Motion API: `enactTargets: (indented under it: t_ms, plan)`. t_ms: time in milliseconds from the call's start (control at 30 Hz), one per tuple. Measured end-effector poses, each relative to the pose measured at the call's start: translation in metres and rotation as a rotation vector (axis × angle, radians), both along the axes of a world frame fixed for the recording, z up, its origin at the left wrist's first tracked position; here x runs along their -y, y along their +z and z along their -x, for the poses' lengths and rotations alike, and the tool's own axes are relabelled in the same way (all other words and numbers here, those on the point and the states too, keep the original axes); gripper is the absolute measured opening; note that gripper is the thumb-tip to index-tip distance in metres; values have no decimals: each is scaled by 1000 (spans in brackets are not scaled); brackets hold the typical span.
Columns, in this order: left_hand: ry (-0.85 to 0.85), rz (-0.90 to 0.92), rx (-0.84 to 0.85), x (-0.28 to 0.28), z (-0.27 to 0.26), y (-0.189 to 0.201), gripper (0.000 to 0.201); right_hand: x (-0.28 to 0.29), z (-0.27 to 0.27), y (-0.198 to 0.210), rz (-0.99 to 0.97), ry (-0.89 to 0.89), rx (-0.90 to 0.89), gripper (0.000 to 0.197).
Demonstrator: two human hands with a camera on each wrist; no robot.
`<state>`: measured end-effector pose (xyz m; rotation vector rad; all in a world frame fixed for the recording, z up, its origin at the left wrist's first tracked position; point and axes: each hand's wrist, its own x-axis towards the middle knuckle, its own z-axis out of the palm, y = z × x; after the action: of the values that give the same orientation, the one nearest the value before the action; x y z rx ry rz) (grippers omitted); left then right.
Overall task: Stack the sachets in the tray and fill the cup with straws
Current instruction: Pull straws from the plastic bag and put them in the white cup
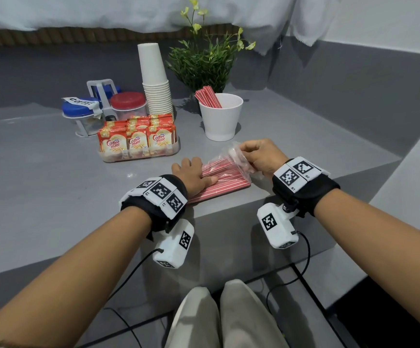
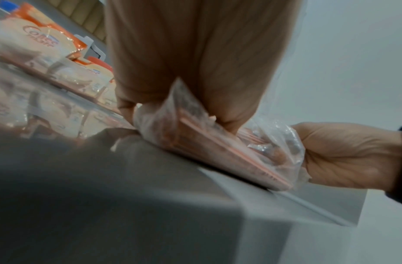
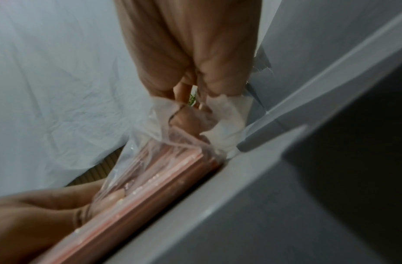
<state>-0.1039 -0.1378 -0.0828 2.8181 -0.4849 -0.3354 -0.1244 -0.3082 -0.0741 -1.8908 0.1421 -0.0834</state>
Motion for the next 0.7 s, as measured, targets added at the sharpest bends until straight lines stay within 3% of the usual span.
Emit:
enactTargets:
  t_ms: [233,467,700]
  plan:
    - [0,29,1,-2,0,-3,54,8,-6,-1,-56,-155,37,15]
    - [15,-6,-23,0,-2,-2,58,0,-6,4,65,-37,-94,27]
    - [-1,-30,-53,-4,-1,6,53,18,-10,9,-49,-146,40,28]
